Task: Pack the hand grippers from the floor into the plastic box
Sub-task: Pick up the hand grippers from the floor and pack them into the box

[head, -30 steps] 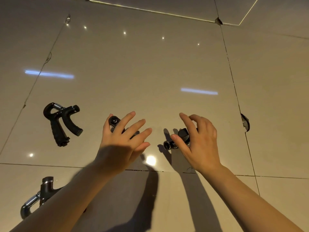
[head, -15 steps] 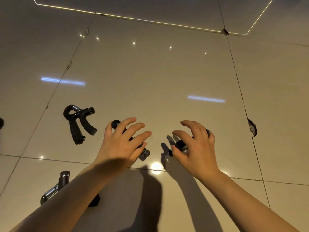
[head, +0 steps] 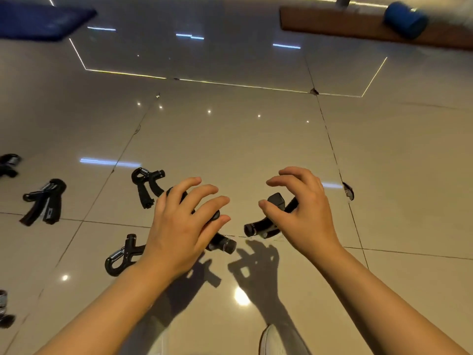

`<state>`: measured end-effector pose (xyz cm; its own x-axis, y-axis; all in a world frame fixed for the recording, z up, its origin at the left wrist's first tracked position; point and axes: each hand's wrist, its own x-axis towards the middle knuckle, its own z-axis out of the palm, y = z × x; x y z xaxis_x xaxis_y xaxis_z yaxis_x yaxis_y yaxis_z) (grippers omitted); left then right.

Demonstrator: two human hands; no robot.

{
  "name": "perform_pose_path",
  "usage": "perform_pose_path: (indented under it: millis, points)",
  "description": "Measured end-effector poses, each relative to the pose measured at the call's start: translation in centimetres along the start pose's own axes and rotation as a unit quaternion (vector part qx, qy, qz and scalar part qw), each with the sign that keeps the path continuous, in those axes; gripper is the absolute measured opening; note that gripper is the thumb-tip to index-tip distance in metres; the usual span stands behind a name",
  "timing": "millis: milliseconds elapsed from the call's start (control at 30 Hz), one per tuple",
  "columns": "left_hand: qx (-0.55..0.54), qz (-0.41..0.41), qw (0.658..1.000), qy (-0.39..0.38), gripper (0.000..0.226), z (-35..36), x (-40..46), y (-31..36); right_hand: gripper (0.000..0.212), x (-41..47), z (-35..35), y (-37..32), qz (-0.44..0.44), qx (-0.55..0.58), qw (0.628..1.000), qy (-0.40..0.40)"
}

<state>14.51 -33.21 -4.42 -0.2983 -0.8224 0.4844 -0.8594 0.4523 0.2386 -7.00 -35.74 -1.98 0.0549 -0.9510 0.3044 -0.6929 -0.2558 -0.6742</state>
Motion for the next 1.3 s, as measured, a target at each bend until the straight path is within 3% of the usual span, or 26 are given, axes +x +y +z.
perform_pose_path:
  millis: [200,433,500,633,800,1000,1300]
  points:
    - [0.001,-0.011,0.998,0.068,0.037,-11.8,3.0,7.2,0.031,-2.0,-11.2,-8.8,-0.014,-0.004,1.000,0.013]
    - [-0.039,-0.024,0.990,0.136,0.056,-23.5,5.0,16.9,0.027,-6.3,-21.8,-17.7,-0.058,-0.001,0.996,0.066]
    - [-0.043,-0.024,0.985,0.167,0.049,-25.3,4.0,19.1,0.024,-8.1,-23.6,-19.4,-0.073,0.008,0.994,0.086]
    - [-0.089,-0.053,0.973,0.206,0.036,-25.8,0.5,20.5,0.016,-11.4,-25.2,-21.3,-0.083,0.007,0.990,0.115]
    - [-0.052,-0.024,0.987,0.150,0.031,-25.5,-2.3,20.5,0.014,-14.5,-24.9,-22.5,-0.083,-0.028,0.990,0.113]
    - [-0.063,-0.023,0.986,0.150,0.019,-26.2,-3.3,21.2,0.017,-17.4,-26.0,-23.1,-0.049,-0.070,0.992,0.089]
    - [-0.070,0.092,0.990,0.077,0.037,-23.8,-3.1,28.1,0.023,-23.7,-31.2,-16.8,0.036,-0.089,0.993,0.063]
